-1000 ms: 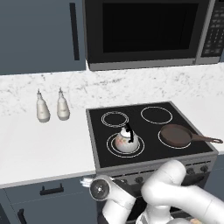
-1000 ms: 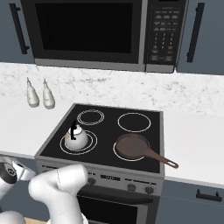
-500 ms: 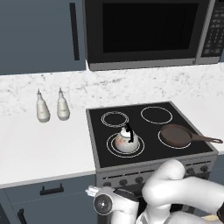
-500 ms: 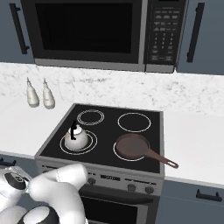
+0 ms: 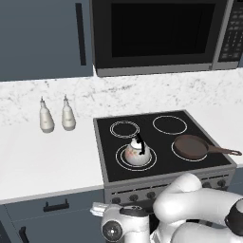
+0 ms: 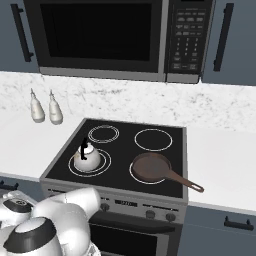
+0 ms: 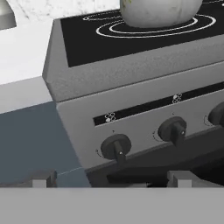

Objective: Pick the kettle from the counter and place it on a stove burner. Then turn the burner on.

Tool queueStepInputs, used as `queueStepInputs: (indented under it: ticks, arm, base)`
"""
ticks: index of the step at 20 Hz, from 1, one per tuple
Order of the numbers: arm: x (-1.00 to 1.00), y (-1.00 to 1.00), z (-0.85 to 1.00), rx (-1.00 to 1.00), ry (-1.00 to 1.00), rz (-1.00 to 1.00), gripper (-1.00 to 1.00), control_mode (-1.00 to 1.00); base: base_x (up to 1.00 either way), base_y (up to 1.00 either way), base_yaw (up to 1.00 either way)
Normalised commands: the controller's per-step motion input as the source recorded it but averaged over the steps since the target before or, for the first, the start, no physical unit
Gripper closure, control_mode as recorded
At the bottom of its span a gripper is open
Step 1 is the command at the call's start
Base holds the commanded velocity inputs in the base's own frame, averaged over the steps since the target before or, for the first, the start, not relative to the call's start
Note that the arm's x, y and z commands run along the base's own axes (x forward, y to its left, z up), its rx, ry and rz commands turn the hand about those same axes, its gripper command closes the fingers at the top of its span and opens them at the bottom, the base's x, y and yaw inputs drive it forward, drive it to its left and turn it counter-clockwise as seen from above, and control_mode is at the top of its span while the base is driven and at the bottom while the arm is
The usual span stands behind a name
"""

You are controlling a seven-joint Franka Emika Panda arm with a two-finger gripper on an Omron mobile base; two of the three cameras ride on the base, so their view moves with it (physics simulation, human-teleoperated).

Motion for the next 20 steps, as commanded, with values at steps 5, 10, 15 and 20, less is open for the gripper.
queueStepInputs:
  ticks: [5, 10, 15, 20]
  arm:
    - [0.22, 0.00, 0.05, -0.14, -0.07, 0.00, -1.00, -1.00]
    - [0.00, 0.00, -0.01, -0.07, -0.07, 0.00, -1.00, -1.00]
    - [0.00, 0.00, -0.17, -0.03, -0.05, 0.00, -1.00, -1.00]
    - [0.00, -0.09, -0.11, -0.01, -0.13, 0.00, -1.00, -1.00]
  base:
    - [0.00, 0.00, 0.00]
    - [0.00, 0.00, 0.00]
    - [0.00, 0.00, 0.00]
    - [0.00, 0.00, 0.00]
